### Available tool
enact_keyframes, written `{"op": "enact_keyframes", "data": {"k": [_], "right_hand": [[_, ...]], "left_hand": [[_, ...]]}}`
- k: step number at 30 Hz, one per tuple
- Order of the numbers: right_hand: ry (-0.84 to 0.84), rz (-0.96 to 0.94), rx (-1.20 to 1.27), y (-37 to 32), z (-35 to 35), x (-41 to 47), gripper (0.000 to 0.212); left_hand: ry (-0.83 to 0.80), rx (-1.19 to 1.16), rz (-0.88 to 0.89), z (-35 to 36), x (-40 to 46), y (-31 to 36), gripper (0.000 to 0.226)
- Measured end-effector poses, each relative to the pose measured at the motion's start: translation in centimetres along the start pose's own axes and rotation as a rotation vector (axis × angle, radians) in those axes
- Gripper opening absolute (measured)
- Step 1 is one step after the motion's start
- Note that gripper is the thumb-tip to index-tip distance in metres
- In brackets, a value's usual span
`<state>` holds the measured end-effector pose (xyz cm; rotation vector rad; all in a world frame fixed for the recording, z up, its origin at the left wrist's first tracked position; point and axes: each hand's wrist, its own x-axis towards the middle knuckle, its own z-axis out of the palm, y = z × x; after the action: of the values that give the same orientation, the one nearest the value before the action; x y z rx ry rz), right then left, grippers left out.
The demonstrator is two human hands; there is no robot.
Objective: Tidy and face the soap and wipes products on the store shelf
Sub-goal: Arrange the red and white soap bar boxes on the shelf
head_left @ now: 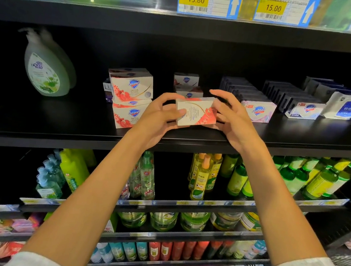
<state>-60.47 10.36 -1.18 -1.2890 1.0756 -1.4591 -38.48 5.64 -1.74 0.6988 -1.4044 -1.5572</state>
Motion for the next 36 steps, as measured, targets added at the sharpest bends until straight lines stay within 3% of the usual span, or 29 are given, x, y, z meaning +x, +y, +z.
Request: {"op": "enact_keyframes", "data": {"k": [5, 12, 16, 20, 26, 36], "right_hand": [[0.047, 0.086, -0.017, -0.4, 0.9, 0.2, 0.032], [0.021, 0.02, -0.023, 0.1, 0.2, 0.0, 0.02], [0.026, -0.014, -0.039, 0.4, 0.0, 0.1, 0.023], [0.02, -0.052, -0.059, 0.7, -0.3, 0.2, 0.029], [-0.016, -0.077, -0.069, 0.7, -0.5, 0.2, 0.03], [0.015, 0.074, 0.04, 0.0, 0.4, 0.4, 0.037]], "left_hand": [[-0.014, 0.034, 0.062, -0.2, -0.1, -0.1, 0.049], [-0.041, 0.04, 0.09, -0.2, -0.2, -0.1, 0.045], [-0.034, 0.001, 0.044, 0.0, -0.2, 0.1, 0.036], [0.0, -0.022, -0.018, 0.3, 0.0, -0.1, 0.042], [0.007, -0.002, 0.004, 0.2, 0.2, -0.2, 0.036], [-0.006, 0.038, 0.08, 0.1, -0.3, 0.0, 0.04]]}}
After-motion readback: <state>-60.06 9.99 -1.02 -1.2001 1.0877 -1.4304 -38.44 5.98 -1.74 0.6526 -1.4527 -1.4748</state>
